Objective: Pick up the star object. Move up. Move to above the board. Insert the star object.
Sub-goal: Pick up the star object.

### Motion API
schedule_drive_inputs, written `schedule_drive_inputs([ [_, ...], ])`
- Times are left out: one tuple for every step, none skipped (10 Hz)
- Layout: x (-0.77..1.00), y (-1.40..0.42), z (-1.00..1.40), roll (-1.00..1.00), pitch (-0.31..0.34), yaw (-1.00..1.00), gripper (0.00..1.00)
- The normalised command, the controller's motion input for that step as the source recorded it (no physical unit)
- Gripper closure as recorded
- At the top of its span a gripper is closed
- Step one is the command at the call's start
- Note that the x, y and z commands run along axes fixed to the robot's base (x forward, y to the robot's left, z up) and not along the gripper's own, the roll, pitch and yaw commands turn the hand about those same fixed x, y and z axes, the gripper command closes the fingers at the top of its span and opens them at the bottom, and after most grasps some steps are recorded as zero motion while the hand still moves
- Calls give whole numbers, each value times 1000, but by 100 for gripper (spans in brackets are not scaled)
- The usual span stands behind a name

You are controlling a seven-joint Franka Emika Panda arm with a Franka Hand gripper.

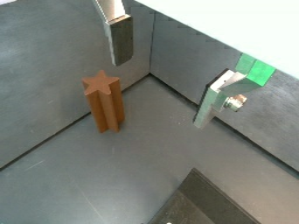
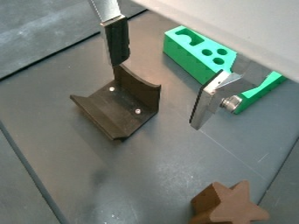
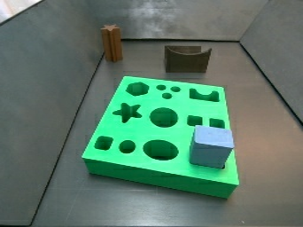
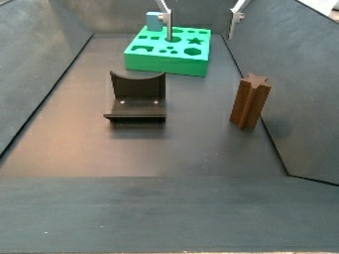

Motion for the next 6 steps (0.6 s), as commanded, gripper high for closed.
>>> schedule_drive_inputs([
  [-743, 0, -237, 176, -13, -157, 0],
  [-986, 0, -483, 67, -63, -174, 0],
  [-1000, 54, -397, 53, -89, -160, 0],
  [-1000, 91, -340, 49, -106, -129, 0],
  [-1000, 131, -297, 46, -87, -120, 0],
  [-897, 114, -166, 106, 0, -60, 0],
])
